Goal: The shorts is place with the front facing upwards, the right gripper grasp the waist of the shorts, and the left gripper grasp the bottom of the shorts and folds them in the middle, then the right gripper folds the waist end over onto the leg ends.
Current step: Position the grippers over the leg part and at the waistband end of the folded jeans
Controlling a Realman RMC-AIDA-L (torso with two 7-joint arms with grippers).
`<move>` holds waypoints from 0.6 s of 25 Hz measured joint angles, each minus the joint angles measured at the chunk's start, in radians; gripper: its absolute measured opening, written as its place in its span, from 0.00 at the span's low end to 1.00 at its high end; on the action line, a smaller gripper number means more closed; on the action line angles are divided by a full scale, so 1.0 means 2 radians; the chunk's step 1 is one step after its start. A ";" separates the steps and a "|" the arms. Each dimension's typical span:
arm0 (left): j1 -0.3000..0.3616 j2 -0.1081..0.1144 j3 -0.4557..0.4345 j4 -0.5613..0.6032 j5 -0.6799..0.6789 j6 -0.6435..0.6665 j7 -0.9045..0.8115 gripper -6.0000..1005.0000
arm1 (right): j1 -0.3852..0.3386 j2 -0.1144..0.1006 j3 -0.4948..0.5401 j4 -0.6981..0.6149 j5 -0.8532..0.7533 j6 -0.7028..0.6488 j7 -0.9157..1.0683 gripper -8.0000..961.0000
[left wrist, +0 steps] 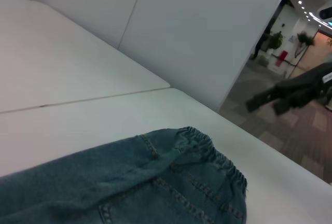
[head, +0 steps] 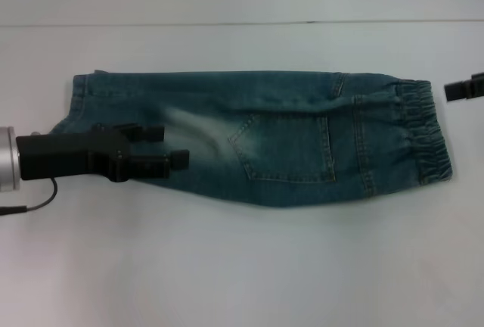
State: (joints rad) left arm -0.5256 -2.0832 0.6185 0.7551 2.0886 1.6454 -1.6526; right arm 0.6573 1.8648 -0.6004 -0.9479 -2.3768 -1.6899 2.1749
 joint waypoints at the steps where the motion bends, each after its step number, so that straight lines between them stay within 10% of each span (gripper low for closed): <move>1: 0.000 0.000 0.000 -0.002 0.000 0.000 -0.001 0.91 | 0.012 0.003 -0.005 0.001 -0.030 0.001 0.010 0.98; 15: 0.002 -0.002 0.002 -0.017 0.005 -0.002 -0.009 0.91 | 0.035 0.043 -0.060 0.037 -0.139 0.086 0.034 0.99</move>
State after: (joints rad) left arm -0.5217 -2.0873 0.6229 0.7216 2.0986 1.6408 -1.6706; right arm 0.7280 1.9500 -0.7205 -0.8729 -2.6541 -1.5185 2.2437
